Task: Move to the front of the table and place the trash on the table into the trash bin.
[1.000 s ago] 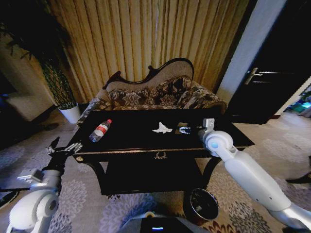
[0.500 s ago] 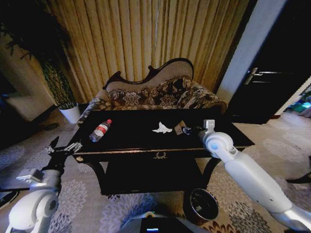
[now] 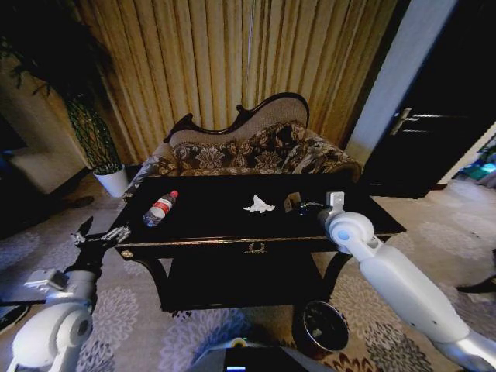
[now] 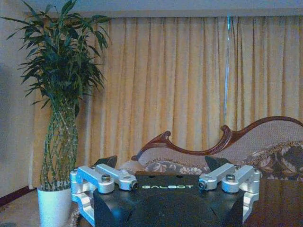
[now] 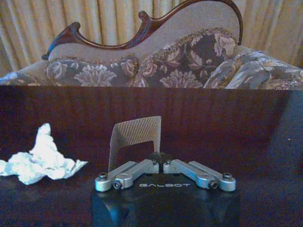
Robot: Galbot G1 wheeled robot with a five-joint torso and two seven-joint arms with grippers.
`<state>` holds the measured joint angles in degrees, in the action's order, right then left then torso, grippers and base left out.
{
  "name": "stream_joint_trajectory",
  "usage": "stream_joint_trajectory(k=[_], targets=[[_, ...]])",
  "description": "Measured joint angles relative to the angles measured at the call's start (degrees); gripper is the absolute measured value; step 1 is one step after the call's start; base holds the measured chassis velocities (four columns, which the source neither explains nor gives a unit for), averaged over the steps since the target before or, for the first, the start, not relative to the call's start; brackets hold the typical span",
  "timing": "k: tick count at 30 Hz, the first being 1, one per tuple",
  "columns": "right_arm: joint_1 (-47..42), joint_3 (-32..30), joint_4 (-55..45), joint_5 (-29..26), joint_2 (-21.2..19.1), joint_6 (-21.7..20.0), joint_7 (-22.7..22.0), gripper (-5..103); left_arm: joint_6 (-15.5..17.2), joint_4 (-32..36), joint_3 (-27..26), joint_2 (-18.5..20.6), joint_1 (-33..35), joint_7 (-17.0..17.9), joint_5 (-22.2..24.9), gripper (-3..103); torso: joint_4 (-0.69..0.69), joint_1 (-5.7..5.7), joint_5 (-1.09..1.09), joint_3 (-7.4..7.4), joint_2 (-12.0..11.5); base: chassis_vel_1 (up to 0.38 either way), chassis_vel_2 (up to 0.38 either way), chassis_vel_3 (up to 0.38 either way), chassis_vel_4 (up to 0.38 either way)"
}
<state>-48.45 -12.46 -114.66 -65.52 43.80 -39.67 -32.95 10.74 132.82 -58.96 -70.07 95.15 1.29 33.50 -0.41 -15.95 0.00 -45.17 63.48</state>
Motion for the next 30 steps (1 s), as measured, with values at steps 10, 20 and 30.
stream_joint_trajectory(k=[10, 20, 30], targets=[[-0.91, -0.63, -0.85, 0.96, -0.10, 1.01, 0.27, 0, 0.00, 0.54, -0.38, 0.07, 0.24, 0.01, 0.18, 100, 0.00, 0.00, 0.00, 0.00, 0.00, 0.000, 0.000, 0.000, 0.000], [-5.59, -3.46, -3.25, 8.86, 0.95, 11.52, 3.97, 0, 0.00, 0.90, -1.84, 0.02, 0.50, -0.40, 1.44, 100, 0.01, 0.00, 0.00, 0.00, 0.00, 0.000, 0.000, 0.000, 0.000], [-13.46, -8.89, -5.17, 15.08, 4.27, 23.98, 5.31, 0, 0.06, 0.48, -5.25, 1.62, 0.88, -0.82, 4.18, 100, 0.00, 0.00, 0.00, 0.00, 0.00, 0.000, 0.000, 0.000, 0.000]])
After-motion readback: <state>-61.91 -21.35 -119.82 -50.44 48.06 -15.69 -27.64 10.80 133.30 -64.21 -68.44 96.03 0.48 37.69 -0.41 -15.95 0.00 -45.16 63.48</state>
